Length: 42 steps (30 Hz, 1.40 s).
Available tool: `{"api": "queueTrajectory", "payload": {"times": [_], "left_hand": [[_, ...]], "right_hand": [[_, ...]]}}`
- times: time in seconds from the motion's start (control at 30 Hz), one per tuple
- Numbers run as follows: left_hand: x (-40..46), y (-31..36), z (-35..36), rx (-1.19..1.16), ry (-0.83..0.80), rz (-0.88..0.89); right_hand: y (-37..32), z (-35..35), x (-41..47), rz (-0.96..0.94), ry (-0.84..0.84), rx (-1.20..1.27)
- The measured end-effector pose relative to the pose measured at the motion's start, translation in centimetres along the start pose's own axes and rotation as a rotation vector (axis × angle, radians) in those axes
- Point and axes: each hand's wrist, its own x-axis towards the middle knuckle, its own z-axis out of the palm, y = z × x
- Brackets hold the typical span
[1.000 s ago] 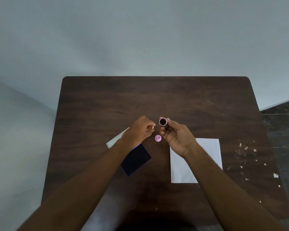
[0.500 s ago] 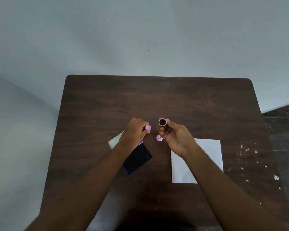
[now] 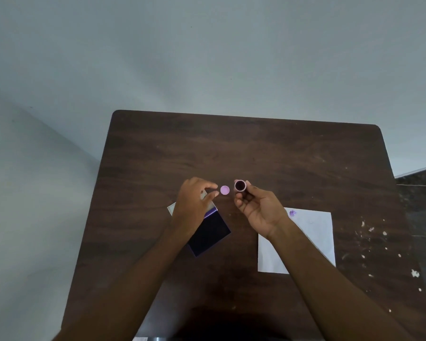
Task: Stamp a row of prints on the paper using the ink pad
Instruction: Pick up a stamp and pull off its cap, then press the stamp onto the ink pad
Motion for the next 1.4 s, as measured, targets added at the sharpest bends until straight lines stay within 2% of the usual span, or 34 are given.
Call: {"api": "queueTrajectory", "payload": {"times": [0.1, 0.17, 0.23, 0.4, 0.57, 0.7, 0.87, 0.93, 1.0, 1.3, 1.4], "left_hand": [[-2.6, -1.0, -0.7, -0.03, -0.019, -0.187], [-4.3, -1.3, -1.0, -0.062, -0.006, -0.246], [-9.3, -3.6, -3.5, -0.087, 0.101, -0.297], [-10.3, -3.4, -3.1, -0.072, 0.041, -0.277], [-10.9, -3.5, -2.2, 0.085, -0.051, -0.173], [-11.3, -3.6, -1.2, 0.154, -0.054, -0.13], [-11.8, -3.6, 0.0, 0.204, -0.009, -0.109], [-12.1, -3.5, 0.3, 0.253, -0.006, -0.076], [-12.1, -3.4, 0.6, 0.295, -0.011, -0.052], [-12.0, -3.8, 0.9, 0.26, 0.027, -0.053], [-11.9, -3.7, 0.9, 0.244, 0.038, -0.069]], "right_hand": [[0.2, -0.1, 0.2, -0.002, -0.026, 0.057], [0.5, -0.4, 0.2, 0.019, -0.034, 0.07], [4.2, 1.4, -1.1, 0.103, -0.08, -0.008], [4.4, 0.9, -1.0, 0.084, -0.053, -0.043], [5.3, -0.2, -0.9, -0.005, -0.041, -0.17], [6.6, -0.5, -0.7, -0.113, 0.011, -0.463], [8.9, -1.3, 0.4, -0.39, 0.155, -1.39], [9.6, -1.0, 1.0, -0.416, 0.116, -1.682], [10.2, -0.5, 1.7, -0.35, 0.07, -1.875], [11.8, -1.7, 1.5, -0.165, -0.036, -1.881], [11.9, -1.1, 2.6, -0.221, -0.003, -1.943]]}}
